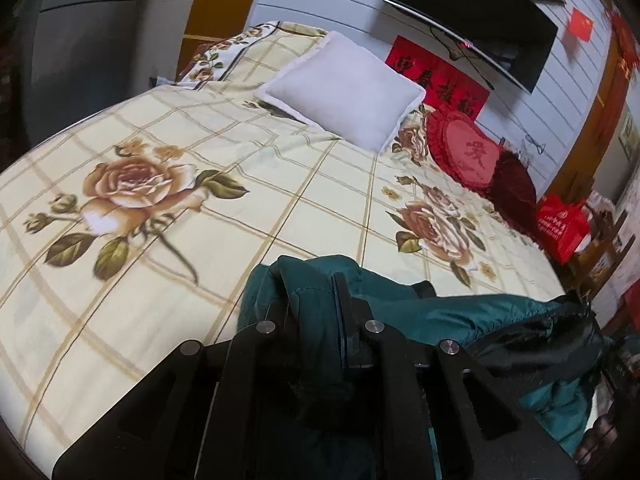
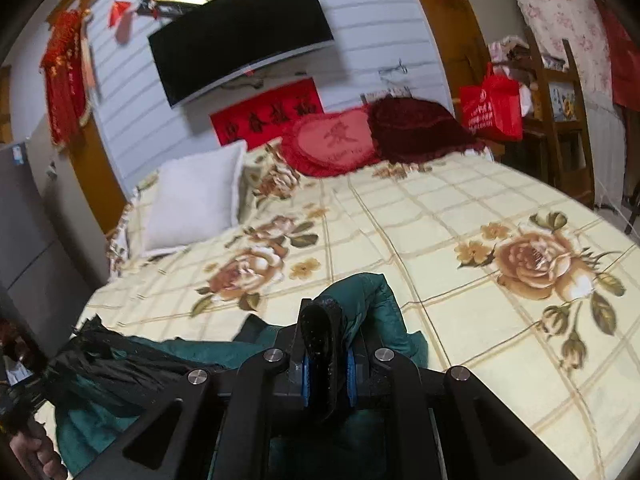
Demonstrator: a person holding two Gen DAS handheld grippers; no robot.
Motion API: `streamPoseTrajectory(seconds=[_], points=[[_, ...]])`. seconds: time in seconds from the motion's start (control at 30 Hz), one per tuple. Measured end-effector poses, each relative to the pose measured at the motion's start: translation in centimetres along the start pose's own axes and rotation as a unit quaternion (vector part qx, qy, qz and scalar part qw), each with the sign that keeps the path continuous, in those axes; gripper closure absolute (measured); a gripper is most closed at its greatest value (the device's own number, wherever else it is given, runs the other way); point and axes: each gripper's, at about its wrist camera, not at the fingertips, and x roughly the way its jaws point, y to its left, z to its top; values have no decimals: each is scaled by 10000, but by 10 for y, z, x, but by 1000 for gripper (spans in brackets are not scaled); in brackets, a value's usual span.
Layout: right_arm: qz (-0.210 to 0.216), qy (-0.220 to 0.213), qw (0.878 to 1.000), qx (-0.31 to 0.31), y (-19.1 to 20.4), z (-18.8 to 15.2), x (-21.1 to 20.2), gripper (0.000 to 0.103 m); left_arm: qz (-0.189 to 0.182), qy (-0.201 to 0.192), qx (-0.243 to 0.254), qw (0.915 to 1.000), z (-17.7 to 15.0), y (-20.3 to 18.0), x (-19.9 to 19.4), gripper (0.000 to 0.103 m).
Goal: Fold large clothes
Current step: 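Lift the hem with both tools and fold it toward the collar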
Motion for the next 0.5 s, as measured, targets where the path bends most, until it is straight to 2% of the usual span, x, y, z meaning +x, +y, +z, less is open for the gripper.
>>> streamPoseTrajectory(seconds=[0.1, 0.27, 0.37, 0.5], points=[[-161, 158, 9997, -50, -5, -10, 22, 91, -27, 50, 180, 9998, -9, 2, 19, 88], [-235, 562, 9981, -34, -11, -26, 55, 91, -207, 350, 63, 9992, -9, 5, 39, 87], [-127, 784, 9968, 100, -16, -25, 62, 85, -386, 582, -228, 9973, -5, 13, 45, 85], [392, 1195, 9904, 566, -32, -18, 57, 73, -540, 1143, -519, 9906, 4, 22, 50, 83]])
